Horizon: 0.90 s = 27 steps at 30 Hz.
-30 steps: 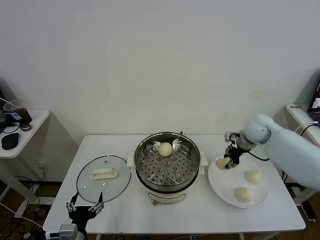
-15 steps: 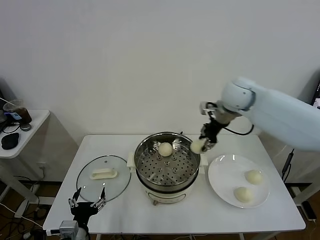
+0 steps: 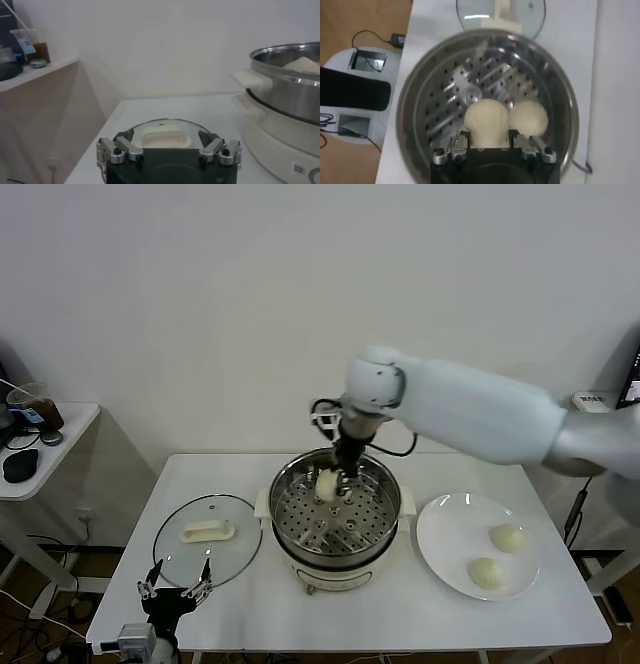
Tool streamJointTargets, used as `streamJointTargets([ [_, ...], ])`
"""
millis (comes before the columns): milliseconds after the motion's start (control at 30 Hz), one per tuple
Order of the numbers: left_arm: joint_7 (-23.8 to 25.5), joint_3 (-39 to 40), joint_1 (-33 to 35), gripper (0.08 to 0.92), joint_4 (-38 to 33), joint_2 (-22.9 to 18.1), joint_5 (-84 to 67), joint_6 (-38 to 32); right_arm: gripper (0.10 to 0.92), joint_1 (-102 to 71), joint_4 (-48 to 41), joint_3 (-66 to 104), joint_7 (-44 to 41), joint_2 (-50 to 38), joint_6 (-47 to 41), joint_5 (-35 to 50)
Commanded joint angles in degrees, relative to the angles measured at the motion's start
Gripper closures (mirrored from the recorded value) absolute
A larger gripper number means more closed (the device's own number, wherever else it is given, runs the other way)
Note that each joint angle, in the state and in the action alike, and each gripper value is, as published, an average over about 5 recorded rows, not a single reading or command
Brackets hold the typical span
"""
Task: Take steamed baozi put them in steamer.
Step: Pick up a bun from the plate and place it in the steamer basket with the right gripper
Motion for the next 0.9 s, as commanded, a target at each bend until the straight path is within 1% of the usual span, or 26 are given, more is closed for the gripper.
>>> streamJointTargets([
  [33, 0.0, 0.1, -0.1, 0.177, 0.2, 0.1, -0.2, 0.1, 0.567, -3.5, -5.4, -0.7, 2.1, 8.4, -1.1, -1.3],
  [267, 0.1, 0.3, -0.7, 0.177, 0.8, 0.0, -0.4, 0.1, 0.567, -6.2, -8.7, 0.4, 3.4, 10.6, -1.1, -3.2],
  [667, 0.2, 0.7, -1.4, 0.177, 1.6, -0.3, -0.7, 0.3, 0.562, -7.6, -10.8, 1.2, 4.5, 12.3, -1.1, -5.5],
  [767, 0.2, 0.6, -1.4, 0.177, 1.5, -0.3, -0.7, 0.3, 0.513, -7.5, -10.6, 1.3, 4.4, 12.1, -1.1, -5.3],
  [900, 0.3, 0.6, -1.3, 0.177, 1.2, -0.4, -0.7, 0.3, 0.384, -6.9, -9.1, 1.0, 3.9, 11.2, -1.1, -4.4],
])
